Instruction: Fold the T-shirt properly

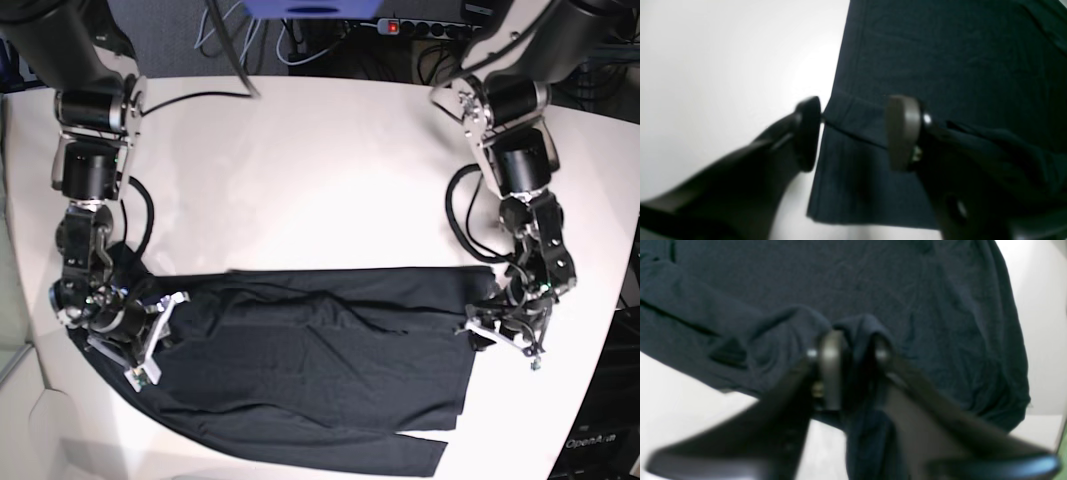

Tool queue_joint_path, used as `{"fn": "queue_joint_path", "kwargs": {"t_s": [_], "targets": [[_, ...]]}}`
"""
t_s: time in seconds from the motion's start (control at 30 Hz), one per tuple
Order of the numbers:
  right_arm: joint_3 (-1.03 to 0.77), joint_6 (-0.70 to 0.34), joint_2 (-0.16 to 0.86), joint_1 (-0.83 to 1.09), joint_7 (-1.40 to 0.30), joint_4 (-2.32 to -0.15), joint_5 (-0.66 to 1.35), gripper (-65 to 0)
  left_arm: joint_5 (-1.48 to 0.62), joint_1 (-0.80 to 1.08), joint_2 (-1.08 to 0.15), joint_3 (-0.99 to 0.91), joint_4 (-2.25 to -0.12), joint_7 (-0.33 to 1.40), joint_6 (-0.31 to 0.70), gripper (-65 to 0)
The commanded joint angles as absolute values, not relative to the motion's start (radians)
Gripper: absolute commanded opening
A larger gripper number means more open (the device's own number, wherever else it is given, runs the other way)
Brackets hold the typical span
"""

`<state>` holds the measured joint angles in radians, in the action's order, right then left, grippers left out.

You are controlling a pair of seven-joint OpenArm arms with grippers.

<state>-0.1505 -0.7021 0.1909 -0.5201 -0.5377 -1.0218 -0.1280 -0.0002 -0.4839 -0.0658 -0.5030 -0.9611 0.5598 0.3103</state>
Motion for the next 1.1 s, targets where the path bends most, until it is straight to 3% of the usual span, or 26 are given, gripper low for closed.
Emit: {"fn": "queue_joint_path", "kwargs": {"t_s": [0.0, 0.17, 0.5, 0.6, 0.77, 0.87, 1.07], "targets": [[-0.156, -0.698, 0.202, -0.55, -0.519, -1.038, -0.12, -38.5, -0.008, -0.513, -0.073, -0.501, -0.983, 0.533, 0.318, -31.0], [-0.157, -0.698, 0.206, -0.542, -0.521, -1.038, -0.12, -23.6, -0.008, -0.504, -0.073, -0.501, -0.983, 0.539, 0.318, -31.1], [-0.265, -0.698, 0.226, -0.495, -0.516, -1.043, -0.12, -23.2, -0.013, -0.461, -0.062, -0.414, -0.983, 0.532, 0.318, -31.4], [-0.309, -0.698, 0.226, -0.47, -0.512, -1.043, -0.12, -30.4, -0.015, -0.453, -0.061, -0.394, -0.983, 0.53, 0.318, -39.2], [-0.32, -0.698, 0.226, -0.444, -0.51, -1.044, -0.12, -52.3, -0.015, -0.456, -0.061, -0.375, -0.97, 0.529, 0.309, -65.0], [-0.315, -0.698, 0.226, -0.433, -0.512, -1.044, -0.12, -64.6, -0.013, -0.456, -0.061, -0.375, -0.969, 0.529, 0.308, -65.0], [-0.314, -0.698, 0.219, -0.409, -0.519, -1.046, -0.119, -65.0, -0.008, -0.463, -0.061, -0.374, -0.901, 0.493, 0.308, -65.0]]}}
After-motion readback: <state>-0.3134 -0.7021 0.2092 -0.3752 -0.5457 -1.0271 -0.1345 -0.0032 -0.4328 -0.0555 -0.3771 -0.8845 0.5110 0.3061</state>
